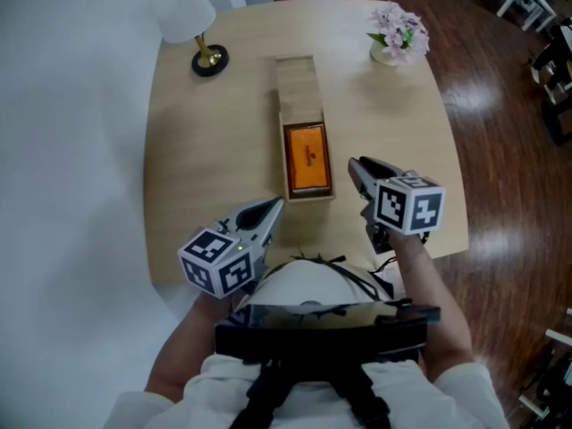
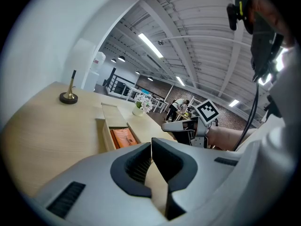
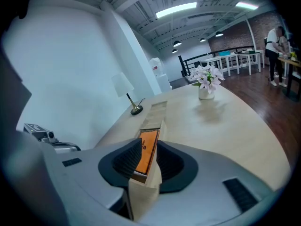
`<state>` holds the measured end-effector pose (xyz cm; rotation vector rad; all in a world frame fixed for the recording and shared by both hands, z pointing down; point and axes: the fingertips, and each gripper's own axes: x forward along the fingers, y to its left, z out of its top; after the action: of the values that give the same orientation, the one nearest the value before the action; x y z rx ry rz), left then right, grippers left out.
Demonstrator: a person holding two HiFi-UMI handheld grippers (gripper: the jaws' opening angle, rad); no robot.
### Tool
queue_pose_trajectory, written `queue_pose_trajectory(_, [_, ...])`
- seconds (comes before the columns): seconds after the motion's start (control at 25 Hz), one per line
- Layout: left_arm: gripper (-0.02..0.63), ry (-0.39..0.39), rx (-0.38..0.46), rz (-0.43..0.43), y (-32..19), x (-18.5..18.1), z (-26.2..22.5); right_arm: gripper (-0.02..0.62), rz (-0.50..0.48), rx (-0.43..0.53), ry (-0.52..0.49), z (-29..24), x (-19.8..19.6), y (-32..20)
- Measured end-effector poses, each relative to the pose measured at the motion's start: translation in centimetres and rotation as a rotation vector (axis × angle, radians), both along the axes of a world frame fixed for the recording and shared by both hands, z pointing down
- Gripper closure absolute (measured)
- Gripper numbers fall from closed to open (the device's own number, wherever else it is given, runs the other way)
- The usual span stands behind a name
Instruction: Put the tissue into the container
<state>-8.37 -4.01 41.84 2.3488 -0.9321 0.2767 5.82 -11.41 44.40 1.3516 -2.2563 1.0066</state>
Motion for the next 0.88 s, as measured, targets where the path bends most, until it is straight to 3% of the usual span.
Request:
queue_pose_trajectory(0.36, [0.606,0.007,0.018,0.016,0.5,0.6,-1.8,0.559,0.004,0.036,-0.023,-2.1,2.2,1.9])
queue_pose_trajectory(0.56, [0.606,0.014,0.021,0.025,1.2,0.7,-2.7,0.592,0.032,0.068,-0.102,-3.9,3.3,3.5])
queue_pose_trajectory(0.88, [0.606,-0.004,0.022,0.037,1.9,1.2,-2.7,0.595,0.049,0.08,-0.182,-4.9,2.6,6.0])
